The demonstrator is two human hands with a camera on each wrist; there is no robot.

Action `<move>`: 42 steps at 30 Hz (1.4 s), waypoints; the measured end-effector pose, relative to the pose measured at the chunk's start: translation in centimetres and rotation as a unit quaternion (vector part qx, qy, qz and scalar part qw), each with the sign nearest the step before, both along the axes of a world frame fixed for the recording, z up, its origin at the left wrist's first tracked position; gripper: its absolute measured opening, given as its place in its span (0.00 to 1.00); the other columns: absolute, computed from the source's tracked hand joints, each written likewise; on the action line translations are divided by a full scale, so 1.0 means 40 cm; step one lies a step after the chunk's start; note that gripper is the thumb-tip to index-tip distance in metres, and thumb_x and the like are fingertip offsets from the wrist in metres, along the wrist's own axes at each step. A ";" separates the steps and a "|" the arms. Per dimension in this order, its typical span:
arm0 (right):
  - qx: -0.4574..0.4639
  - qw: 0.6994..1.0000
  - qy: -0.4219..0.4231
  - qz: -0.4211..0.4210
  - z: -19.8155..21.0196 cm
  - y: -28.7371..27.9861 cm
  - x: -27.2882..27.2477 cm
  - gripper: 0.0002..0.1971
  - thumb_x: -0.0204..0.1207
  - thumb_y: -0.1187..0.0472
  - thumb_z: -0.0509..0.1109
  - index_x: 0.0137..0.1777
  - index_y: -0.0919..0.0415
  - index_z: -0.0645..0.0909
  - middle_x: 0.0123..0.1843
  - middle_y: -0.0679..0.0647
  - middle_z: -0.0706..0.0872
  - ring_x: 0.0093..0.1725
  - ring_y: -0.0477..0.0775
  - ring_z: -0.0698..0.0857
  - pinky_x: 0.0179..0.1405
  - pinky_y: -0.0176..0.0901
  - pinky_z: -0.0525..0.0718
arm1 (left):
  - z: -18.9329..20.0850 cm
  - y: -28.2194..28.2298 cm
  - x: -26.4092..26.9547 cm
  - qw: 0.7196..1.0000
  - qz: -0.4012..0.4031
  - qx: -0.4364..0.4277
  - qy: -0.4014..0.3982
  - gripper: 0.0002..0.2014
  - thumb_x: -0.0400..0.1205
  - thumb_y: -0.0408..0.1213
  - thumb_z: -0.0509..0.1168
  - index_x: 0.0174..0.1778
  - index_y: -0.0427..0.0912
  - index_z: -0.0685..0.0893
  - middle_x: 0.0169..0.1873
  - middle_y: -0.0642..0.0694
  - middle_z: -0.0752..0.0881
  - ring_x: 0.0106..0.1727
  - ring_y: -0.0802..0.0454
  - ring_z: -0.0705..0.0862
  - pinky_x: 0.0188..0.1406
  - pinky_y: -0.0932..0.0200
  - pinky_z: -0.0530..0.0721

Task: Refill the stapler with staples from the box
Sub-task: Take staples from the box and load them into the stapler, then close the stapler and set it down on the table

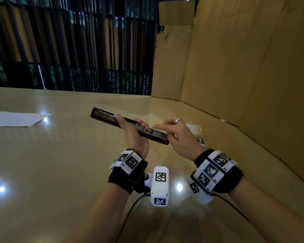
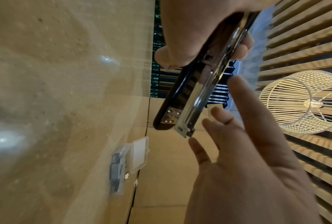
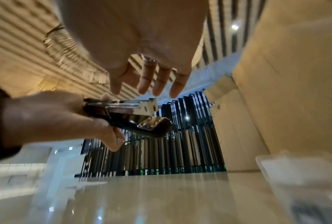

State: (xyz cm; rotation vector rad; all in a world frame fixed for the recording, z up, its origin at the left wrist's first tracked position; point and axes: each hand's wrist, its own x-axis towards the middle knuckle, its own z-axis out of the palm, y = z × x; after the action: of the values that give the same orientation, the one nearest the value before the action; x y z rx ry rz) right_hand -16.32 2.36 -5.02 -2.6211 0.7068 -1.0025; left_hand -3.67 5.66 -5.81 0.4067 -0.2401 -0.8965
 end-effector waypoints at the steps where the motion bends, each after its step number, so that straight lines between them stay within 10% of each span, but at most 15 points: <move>1: -0.037 0.998 0.047 0.002 -0.002 0.003 -0.003 0.26 0.73 0.62 0.47 0.62 0.51 0.83 0.53 0.60 0.79 0.53 0.59 0.75 0.52 0.45 0.74 | 0.001 0.001 -0.001 1.000 -0.003 0.000 0.003 0.30 0.77 0.68 0.47 0.25 0.44 0.70 0.18 0.51 0.72 0.23 0.55 0.71 0.30 0.63 0.74; 7: -0.119 0.985 0.122 -0.013 -0.025 -0.017 -0.029 0.28 0.73 0.66 0.47 0.66 0.46 0.79 0.61 0.63 0.81 0.51 0.64 0.80 0.48 0.54 0.79 | 0.005 0.008 0.014 0.999 0.006 -0.011 0.031 0.30 0.76 0.68 0.48 0.25 0.44 0.70 0.19 0.51 0.73 0.23 0.55 0.72 0.34 0.63 0.76; 11: 0.008 0.999 0.012 0.039 -0.037 -0.028 -0.055 0.18 0.77 0.65 0.66 0.66 0.51 0.78 0.60 0.53 0.77 0.50 0.51 0.80 0.49 0.30 0.75 | 0.002 0.005 0.027 0.998 -0.005 -0.026 0.049 0.31 0.73 0.71 0.50 0.27 0.44 0.71 0.24 0.50 0.71 0.28 0.53 0.71 0.40 0.62 0.75; 15: 0.105 0.994 -0.021 0.014 -0.034 -0.006 -0.039 0.24 0.71 0.60 0.74 0.66 0.55 0.72 0.59 0.45 0.76 0.51 0.52 0.84 0.53 0.43 0.83 | 0.005 0.006 0.022 0.998 -0.041 0.005 0.044 0.31 0.72 0.73 0.48 0.28 0.45 0.72 0.22 0.53 0.72 0.28 0.54 0.72 0.41 0.60 0.74; 18: 0.134 0.988 -0.080 -0.015 -0.034 -0.013 -0.023 0.19 0.73 0.61 0.72 0.63 0.58 0.75 0.57 0.50 0.82 0.47 0.55 0.86 0.50 0.47 0.86 | 0.009 0.009 0.016 0.997 -0.060 0.050 0.008 0.29 0.75 0.71 0.45 0.32 0.47 0.73 0.22 0.54 0.73 0.28 0.55 0.74 0.39 0.57 0.72; 21: 0.177 0.978 -0.110 -0.019 -0.036 -0.026 -0.018 0.13 0.76 0.62 0.69 0.59 0.62 0.81 0.48 0.58 0.85 0.31 0.42 0.85 0.33 0.29 0.85 | 0.012 0.011 0.015 0.995 -0.062 0.071 -0.033 0.22 0.79 0.65 0.49 0.37 0.50 0.74 0.27 0.54 0.73 0.32 0.56 0.76 0.43 0.54 0.74; 28: 0.203 0.972 -0.114 -0.022 -0.043 -0.073 -0.016 0.13 0.78 0.61 0.66 0.60 0.64 0.80 0.33 0.47 0.82 0.19 0.36 0.81 0.28 0.28 0.82 | -0.007 0.013 0.015 0.980 -0.044 0.111 -0.156 0.11 0.81 0.47 0.61 0.36 0.45 0.73 0.30 0.50 0.74 0.36 0.53 0.78 0.46 0.45 0.80; 42: 0.221 0.967 -0.125 -0.028 -0.049 -0.104 -0.053 0.07 0.80 0.62 0.62 0.43 0.50 0.75 0.30 0.47 0.76 0.17 0.35 0.76 0.18 0.24 0.72 | -0.031 0.003 0.004 0.931 -0.067 0.122 -0.337 0.25 0.83 0.58 0.40 0.48 0.40 0.71 0.45 0.38 0.77 0.53 0.44 0.82 0.56 0.41 0.82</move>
State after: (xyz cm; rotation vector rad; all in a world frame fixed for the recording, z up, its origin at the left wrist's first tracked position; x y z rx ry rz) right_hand -18.44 -1.80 -6.99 -2.0633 0.8333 -1.0278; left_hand -3.53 5.79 -7.04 0.9386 -0.7993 -0.8994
